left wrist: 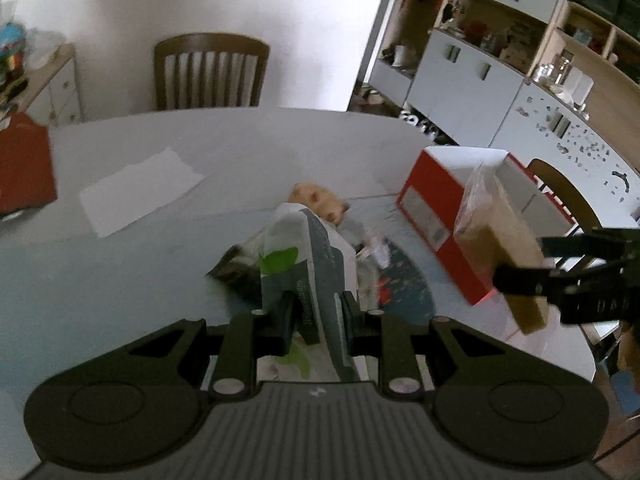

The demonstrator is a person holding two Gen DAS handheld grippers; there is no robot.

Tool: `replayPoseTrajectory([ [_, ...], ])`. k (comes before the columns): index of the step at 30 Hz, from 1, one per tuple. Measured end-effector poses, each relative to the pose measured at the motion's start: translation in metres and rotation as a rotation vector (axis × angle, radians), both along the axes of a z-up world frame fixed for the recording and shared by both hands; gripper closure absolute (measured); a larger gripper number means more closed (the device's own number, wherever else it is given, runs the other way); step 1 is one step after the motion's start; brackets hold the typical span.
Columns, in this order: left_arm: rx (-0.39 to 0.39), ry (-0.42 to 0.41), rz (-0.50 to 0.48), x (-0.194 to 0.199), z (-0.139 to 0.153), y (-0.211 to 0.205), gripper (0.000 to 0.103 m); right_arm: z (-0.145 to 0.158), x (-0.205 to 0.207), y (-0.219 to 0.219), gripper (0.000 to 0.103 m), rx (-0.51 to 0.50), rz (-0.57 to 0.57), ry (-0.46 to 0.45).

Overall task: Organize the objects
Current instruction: 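Carry the white-green package and grain bag with both tools into the red box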

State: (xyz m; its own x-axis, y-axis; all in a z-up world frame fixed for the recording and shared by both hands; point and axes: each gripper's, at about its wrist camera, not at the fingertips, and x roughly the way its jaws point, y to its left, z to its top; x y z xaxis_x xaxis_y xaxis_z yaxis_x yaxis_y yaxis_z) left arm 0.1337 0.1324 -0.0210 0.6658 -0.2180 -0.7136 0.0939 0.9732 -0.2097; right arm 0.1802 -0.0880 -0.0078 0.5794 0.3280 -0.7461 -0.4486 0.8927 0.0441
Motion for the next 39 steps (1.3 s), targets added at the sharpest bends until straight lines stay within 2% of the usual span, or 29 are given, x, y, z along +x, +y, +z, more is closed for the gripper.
replayPoseTrajectory([
  [8,0.015,-0.018,-0.024,0.03,0.013,-0.07,0.081,0.015,0.037,-0.069,0.02,0.029,-0.048,-0.023],
  [13,0.006,-0.014,-0.035,0.049,0.018,-0.114,0.081,0.009,0.055,-0.108,0.02,0.013,-0.057,-0.021],
  [18,0.058,-0.021,-0.068,0.067,0.019,-0.16,0.081,0.003,0.071,-0.144,0.02,0.026,-0.074,-0.004],
  [21,0.062,-0.021,-0.076,0.079,0.023,-0.184,0.081,-0.001,0.082,-0.165,0.02,0.027,-0.086,-0.002],
  [29,0.071,-0.042,-0.106,0.118,0.037,-0.235,0.081,-0.006,0.117,-0.201,0.02,0.034,-0.114,-0.002],
  [33,0.094,-0.016,-0.134,0.14,0.029,-0.263,0.081,-0.012,0.128,-0.211,0.02,0.014,-0.118,-0.006],
  [39,0.154,0.03,-0.17,0.158,0.001,-0.292,0.081,-0.026,0.145,-0.219,0.02,-0.012,-0.119,0.002],
])
